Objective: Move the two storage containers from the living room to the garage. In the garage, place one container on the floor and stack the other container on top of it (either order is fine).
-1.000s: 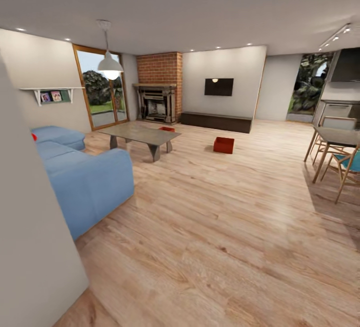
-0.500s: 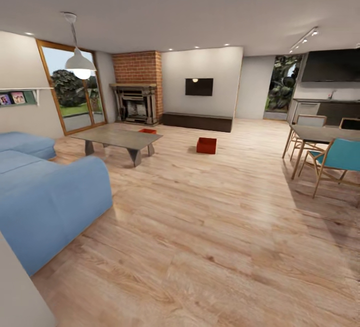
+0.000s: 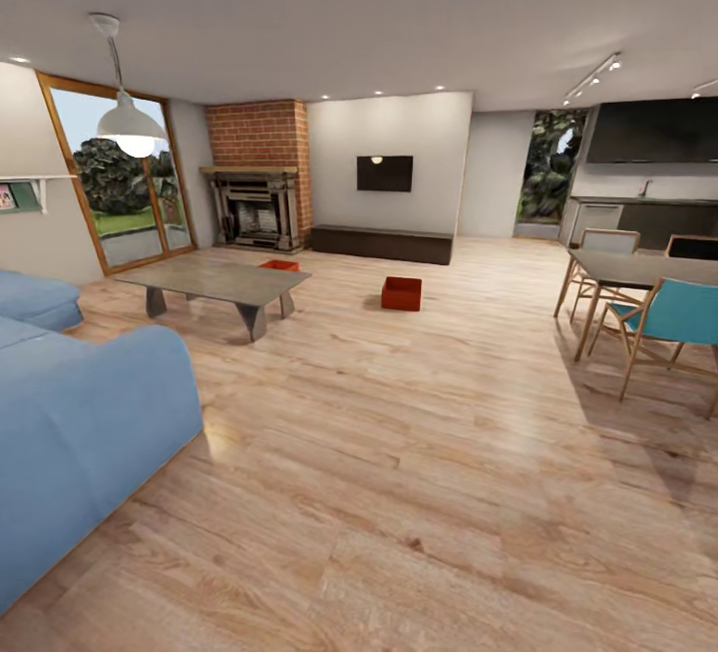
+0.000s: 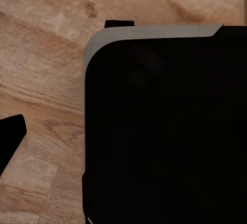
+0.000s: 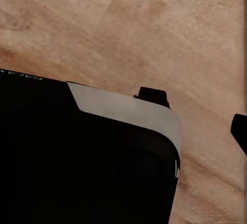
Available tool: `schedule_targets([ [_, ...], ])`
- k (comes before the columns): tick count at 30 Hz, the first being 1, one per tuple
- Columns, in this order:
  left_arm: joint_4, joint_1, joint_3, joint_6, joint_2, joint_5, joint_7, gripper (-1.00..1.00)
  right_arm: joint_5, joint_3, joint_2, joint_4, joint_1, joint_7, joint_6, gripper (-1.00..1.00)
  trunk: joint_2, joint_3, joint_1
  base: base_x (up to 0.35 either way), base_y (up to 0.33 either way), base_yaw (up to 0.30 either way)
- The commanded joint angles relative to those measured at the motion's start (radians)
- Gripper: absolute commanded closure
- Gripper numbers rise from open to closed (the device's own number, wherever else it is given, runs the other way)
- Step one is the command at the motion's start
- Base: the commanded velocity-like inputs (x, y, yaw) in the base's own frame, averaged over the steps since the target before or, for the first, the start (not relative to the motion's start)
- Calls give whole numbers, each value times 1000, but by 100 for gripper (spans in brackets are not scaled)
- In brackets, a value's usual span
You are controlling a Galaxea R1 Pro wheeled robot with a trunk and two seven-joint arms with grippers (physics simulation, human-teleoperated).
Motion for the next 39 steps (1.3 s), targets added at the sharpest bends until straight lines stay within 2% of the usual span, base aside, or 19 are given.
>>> schedule_targets([
  [1, 0, 0, 1, -2, 0, 2, 0, -100, -11, 6, 0, 3, -1, 7, -6, -100, 0, -1, 1, 322, 0, -1],
  [39, 0, 0, 1, -2, 1, 3, 0, -100, -10, 3, -2, 3, -1, 7, -4, -100, 0, -1, 1, 322, 0, 0],
])
